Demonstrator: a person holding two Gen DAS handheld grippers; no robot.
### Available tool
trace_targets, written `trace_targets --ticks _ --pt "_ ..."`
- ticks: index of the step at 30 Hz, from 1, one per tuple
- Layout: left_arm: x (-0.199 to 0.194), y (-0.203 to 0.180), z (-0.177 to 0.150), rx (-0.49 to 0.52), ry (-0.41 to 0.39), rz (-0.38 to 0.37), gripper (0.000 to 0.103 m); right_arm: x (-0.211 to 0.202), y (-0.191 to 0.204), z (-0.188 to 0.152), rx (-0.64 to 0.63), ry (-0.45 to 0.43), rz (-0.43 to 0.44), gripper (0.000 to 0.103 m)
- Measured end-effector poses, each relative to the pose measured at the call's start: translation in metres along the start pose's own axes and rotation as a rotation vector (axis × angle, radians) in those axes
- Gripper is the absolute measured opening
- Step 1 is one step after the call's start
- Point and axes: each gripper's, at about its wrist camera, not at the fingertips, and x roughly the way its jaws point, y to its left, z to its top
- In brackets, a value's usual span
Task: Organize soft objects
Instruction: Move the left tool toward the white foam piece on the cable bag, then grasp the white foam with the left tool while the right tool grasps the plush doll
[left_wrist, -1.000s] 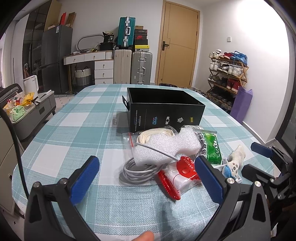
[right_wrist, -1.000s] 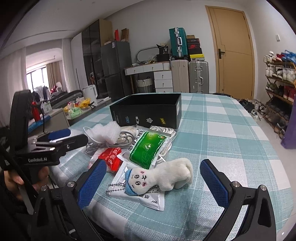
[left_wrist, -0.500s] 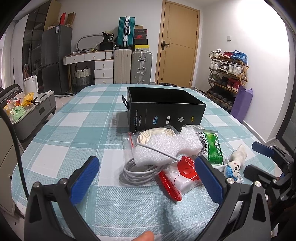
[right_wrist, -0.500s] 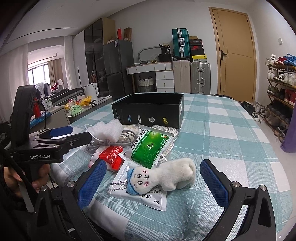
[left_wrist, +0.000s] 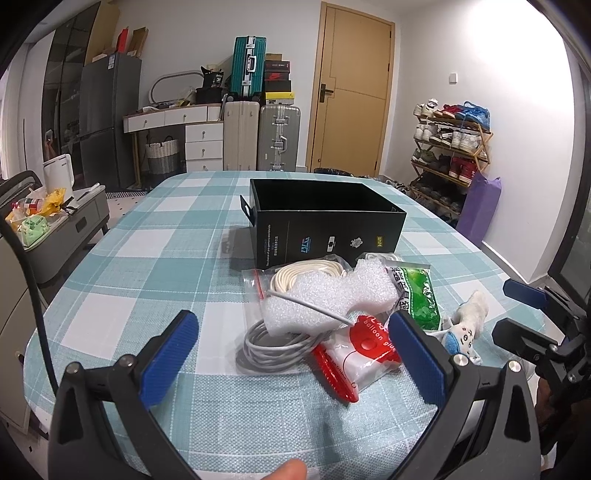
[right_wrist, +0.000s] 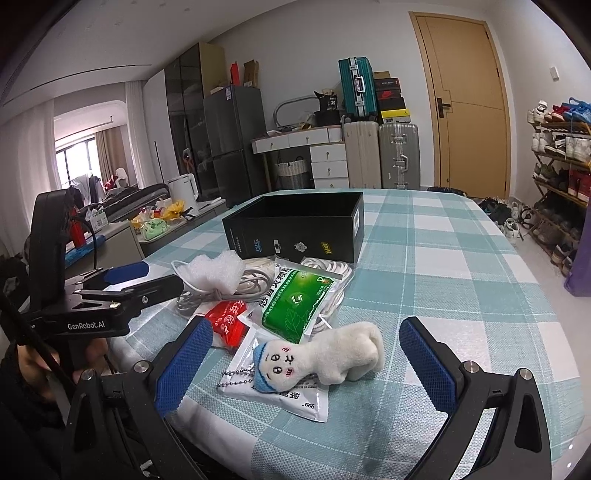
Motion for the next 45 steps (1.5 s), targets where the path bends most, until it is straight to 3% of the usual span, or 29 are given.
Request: trace_targets --ticks 15,33,37,45 --pt "0.005 0.0 0.004 0.007 0.022 -0.01 0.103 0.015 -0.009 -0.004 -0.007 0.08 -0.055 0.103" --pt "0.019 -0.005 0.014 0.046 0.057 -0.034 0.103 0.034 -0.001 -0.013 -0.062 0.154 -0.051 0.103" --pt "0.021 -0.009 0.018 0.079 0.055 -0.039 0.103 0.038 0.0 -0.011 -0.073 0.165 -0.05 0.091" --pt "0.026 -0.02 0.021 0.158 0.06 -0.046 0.103 0.037 0.0 -0.012 -0.071 0.161 -0.042 0.088"
